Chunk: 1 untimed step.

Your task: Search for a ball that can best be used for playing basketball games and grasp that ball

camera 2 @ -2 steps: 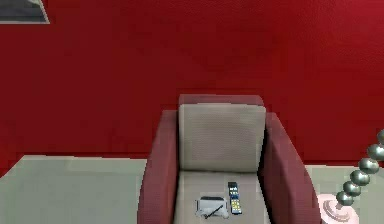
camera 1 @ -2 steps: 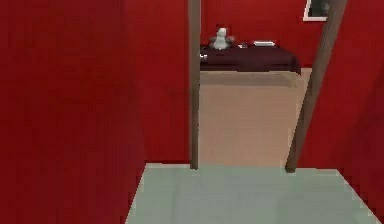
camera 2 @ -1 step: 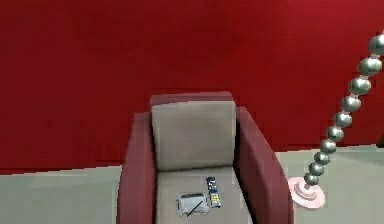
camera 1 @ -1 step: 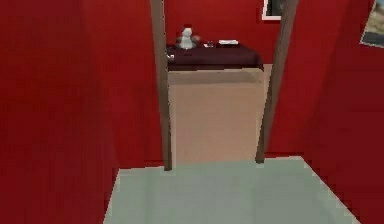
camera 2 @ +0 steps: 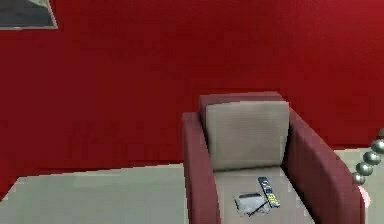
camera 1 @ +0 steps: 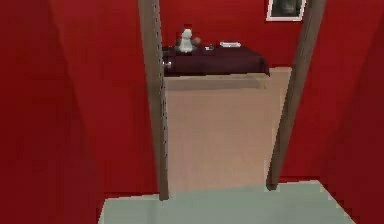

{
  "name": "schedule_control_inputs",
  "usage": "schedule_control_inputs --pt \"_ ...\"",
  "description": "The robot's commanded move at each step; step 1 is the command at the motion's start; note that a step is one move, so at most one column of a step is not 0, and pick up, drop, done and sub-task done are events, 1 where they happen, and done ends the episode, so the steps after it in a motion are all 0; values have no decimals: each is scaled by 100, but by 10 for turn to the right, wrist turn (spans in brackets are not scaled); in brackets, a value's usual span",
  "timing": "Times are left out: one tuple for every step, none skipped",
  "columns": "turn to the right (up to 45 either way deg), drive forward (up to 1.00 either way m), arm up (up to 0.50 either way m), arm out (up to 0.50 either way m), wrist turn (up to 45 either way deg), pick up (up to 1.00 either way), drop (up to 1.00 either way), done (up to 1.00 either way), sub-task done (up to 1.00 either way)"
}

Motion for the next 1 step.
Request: schedule_control_inputs --pt "150 0 0 0 0 0 0 0 0"
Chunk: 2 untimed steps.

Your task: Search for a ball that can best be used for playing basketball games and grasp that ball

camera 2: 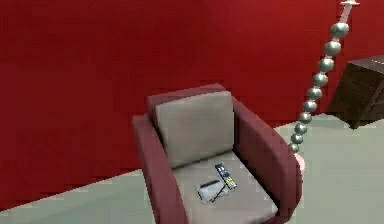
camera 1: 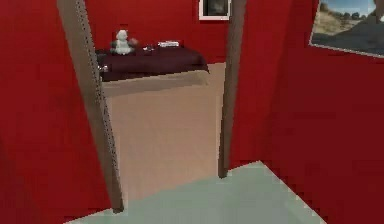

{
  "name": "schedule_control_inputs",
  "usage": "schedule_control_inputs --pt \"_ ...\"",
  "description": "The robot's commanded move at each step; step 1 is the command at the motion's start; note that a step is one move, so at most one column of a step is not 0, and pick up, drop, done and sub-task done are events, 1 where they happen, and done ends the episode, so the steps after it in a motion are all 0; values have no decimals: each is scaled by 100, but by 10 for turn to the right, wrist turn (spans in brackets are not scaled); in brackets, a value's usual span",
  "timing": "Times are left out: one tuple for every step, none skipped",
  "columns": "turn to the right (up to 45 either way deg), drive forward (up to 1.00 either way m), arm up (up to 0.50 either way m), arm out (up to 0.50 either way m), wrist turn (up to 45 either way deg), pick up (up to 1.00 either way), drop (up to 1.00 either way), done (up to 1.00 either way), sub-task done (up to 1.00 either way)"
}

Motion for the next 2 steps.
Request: schedule_control_inputs --pt "0 100 0 0 0 0 0 0 0" --pt "0 60 0 0 0 0 0 0 0"
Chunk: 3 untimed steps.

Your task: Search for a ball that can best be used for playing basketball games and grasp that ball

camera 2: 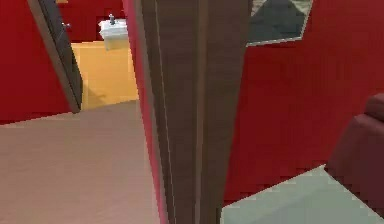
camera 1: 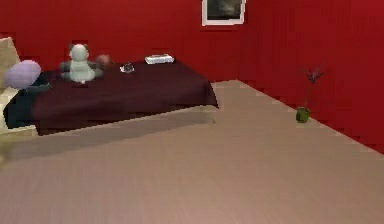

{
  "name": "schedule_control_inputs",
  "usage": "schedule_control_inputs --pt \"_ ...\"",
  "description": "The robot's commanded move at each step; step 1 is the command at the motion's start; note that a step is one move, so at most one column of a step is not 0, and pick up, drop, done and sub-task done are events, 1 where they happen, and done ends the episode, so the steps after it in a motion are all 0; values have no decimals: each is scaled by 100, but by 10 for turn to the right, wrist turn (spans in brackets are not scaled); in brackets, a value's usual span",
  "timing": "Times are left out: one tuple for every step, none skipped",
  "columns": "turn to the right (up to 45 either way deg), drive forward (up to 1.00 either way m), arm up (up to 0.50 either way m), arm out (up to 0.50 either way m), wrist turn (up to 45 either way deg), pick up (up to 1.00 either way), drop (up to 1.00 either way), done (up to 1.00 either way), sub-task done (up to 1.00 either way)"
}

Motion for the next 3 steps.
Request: schedule_control_inputs --pt "360 0 0 0 0 0 0 0 0" --pt "0 100 0 0 0 0 0 0 0" --pt "450 0 0 0 0 0 0 0 0"
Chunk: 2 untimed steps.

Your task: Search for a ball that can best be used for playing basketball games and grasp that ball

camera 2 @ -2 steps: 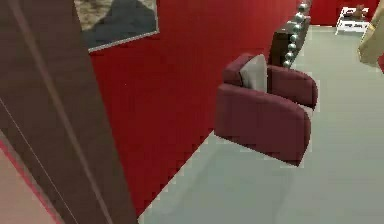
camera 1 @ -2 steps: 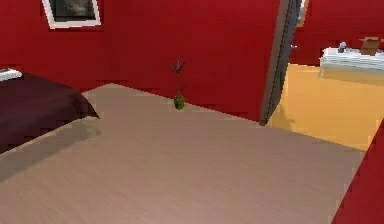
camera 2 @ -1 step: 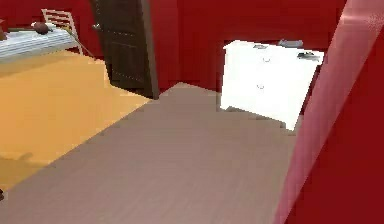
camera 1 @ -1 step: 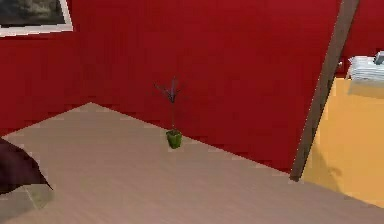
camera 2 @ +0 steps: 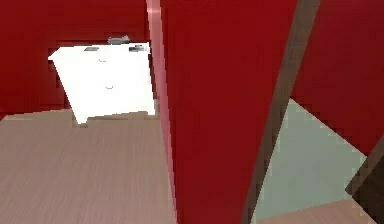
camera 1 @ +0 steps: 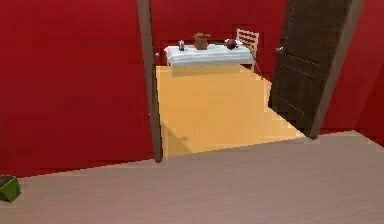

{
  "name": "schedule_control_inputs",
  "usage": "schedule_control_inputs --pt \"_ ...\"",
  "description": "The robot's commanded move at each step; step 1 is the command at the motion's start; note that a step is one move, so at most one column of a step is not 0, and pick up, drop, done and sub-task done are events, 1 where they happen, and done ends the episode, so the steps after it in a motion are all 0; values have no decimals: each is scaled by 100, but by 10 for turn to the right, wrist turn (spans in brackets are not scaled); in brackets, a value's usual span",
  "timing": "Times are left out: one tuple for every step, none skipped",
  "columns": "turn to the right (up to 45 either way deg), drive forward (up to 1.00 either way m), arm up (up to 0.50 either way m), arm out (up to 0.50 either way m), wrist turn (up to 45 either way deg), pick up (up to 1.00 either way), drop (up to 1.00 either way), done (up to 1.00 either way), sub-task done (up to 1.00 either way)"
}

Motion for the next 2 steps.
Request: schedule_control_inputs --pt "60 0 0 0 0 0 0 0 0" --pt "0 5 0 0 0 0 0 0 0"
